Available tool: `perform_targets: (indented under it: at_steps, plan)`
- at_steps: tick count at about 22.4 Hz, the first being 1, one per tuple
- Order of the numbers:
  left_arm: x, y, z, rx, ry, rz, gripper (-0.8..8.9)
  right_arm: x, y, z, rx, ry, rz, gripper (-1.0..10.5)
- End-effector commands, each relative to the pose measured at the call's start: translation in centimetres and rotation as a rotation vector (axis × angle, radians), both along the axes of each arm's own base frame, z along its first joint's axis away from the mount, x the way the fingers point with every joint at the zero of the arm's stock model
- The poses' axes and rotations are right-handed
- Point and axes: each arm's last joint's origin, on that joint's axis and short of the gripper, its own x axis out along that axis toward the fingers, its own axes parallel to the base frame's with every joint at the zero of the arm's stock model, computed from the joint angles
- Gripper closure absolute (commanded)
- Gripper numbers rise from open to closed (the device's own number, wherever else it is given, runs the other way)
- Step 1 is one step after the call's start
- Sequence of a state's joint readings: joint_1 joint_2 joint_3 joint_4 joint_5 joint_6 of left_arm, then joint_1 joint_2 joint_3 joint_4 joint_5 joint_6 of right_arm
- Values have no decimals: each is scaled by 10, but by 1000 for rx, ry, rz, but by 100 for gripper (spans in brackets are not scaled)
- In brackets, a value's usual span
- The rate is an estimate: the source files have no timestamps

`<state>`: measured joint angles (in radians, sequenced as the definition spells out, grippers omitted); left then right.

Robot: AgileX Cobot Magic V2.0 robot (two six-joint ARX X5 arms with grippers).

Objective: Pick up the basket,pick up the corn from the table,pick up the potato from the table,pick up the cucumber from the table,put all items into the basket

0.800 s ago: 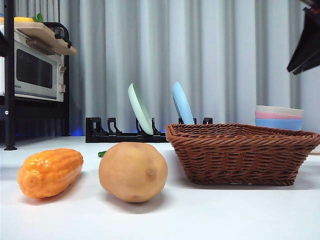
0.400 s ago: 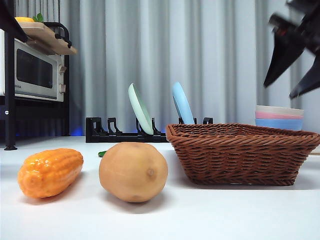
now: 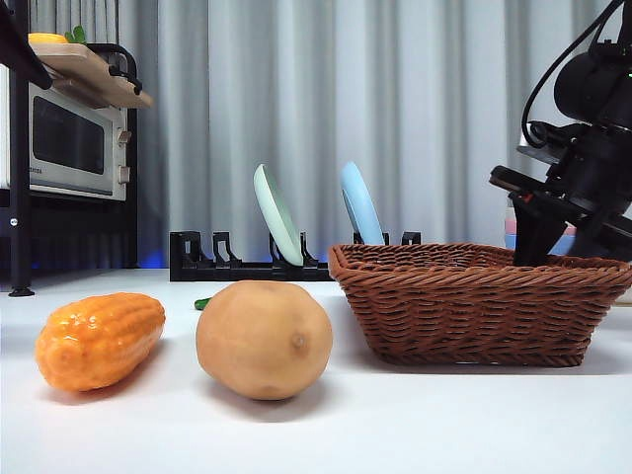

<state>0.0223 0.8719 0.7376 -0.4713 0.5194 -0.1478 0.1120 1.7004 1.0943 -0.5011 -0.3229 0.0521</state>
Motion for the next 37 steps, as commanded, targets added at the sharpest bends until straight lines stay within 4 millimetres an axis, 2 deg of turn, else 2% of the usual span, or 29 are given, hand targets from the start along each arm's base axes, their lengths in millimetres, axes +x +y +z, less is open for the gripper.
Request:
perform_targets:
  at_steps: [1,4,7,9,13,16,20,22,26,27,28,30,32,34,35,37]
  plan:
    - [2,-2,0,2,-3,-16,441,0,0,3,-4,-11,-3,963]
    - [10,-10,-5,-16,32,-47,440,-5,-1,20,12,-54,-26,963]
    - [29,-28,-7,-21,99,-111,440,-17,-2,47,28,-130,-36,963]
    - [46,-46,-4,28,130,-129,440,-27,-3,65,36,-179,-40,963]
    - [83,-93,-5,172,219,-156,440,-50,-6,96,45,-260,-41,963]
    - [108,-127,-24,251,315,-180,440,-63,-8,112,52,-320,-41,963]
    - [128,-159,-65,310,426,-198,441,-73,-9,124,57,-364,-42,963]
    - [132,-165,-85,368,462,-177,441,-74,-9,124,55,-366,-44,963]
    - [139,-168,-108,396,492,-173,442,-74,-9,124,55,-365,-44,963]
    - [140,-169,-110,399,490,-176,482,-74,-9,124,55,-365,-44,963]
    - [141,-170,-111,402,487,-186,587,-74,-9,124,55,-365,-44,963]
    - [139,-173,-111,432,460,-237,827,-74,-9,124,55,-365,-44,963]
    - [139,-176,-110,443,433,-260,822,-74,-9,124,55,-365,-44,963]
    - [142,-176,-97,439,398,-246,822,-73,-9,125,56,-370,-44,963]
    - [143,-175,-84,444,357,-221,822,-72,-9,125,57,-377,-44,963]
    - [140,-170,-45,438,241,-176,822,-70,-8,125,69,-388,-56,963]
